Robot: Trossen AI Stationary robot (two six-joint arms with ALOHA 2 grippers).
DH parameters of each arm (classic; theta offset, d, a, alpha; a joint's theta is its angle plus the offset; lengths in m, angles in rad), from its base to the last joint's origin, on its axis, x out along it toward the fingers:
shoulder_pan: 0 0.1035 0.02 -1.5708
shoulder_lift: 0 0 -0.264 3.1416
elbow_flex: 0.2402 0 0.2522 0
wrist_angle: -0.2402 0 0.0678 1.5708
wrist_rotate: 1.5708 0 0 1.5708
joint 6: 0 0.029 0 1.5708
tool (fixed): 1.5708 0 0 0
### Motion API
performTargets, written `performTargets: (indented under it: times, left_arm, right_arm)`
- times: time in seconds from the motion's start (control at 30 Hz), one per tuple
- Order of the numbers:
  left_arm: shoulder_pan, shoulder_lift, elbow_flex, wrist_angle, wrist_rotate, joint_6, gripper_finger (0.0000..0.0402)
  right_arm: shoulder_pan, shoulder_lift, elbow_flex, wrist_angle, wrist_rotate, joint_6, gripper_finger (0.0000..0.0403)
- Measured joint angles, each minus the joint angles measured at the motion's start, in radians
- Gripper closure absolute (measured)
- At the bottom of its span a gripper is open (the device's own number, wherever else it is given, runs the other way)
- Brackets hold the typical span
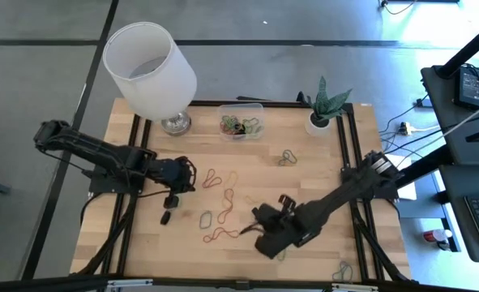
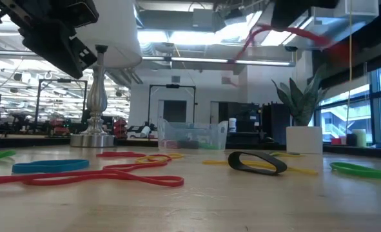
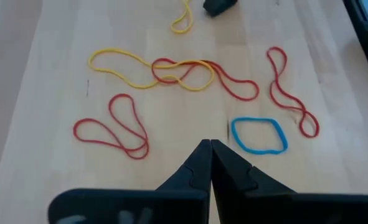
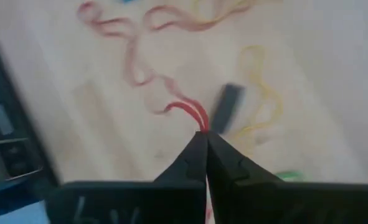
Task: Pick and place rubber bands into bin
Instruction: Put the red rubber band into the transparent bin
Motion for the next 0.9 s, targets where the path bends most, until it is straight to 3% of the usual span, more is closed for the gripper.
performTargets:
  times: [0.17, 0.4, 0.53, 0.7, 0.9]
  left_arm:
    - [0.037, 0.0, 0.001, -0.002, -0.026, -0.112, 0.0398]
    - [0.097, 0.0, 0.037, -0.023, -0.02, -0.073, 0.0399]
    - [0.148, 0.0, 0.074, -0.025, -0.048, -0.014, 0.04]
    - [0.214, 0.0, 0.109, -0.026, -0.065, 0.003, 0.0398]
    - [0.273, 0.0, 0.114, -0.031, -0.074, 0.002, 0.04]
  right_arm:
    - [-0.073, -0.099, -0.001, -0.116, 0.166, -0.05, 0.0402]
    - [-0.3, -0.208, -0.001, -0.156, 0.172, -0.357, 0.0403]
    - [-0.487, -0.232, -0.001, -0.103, 0.105, -0.603, 0.0403]
    - [-0.746, -0.224, -0.001, 0.08, -0.09, -0.916, 0.0403]
    - [-0.978, -0.152, -0.001, 0.254, -0.202, -1.062, 0.0403]
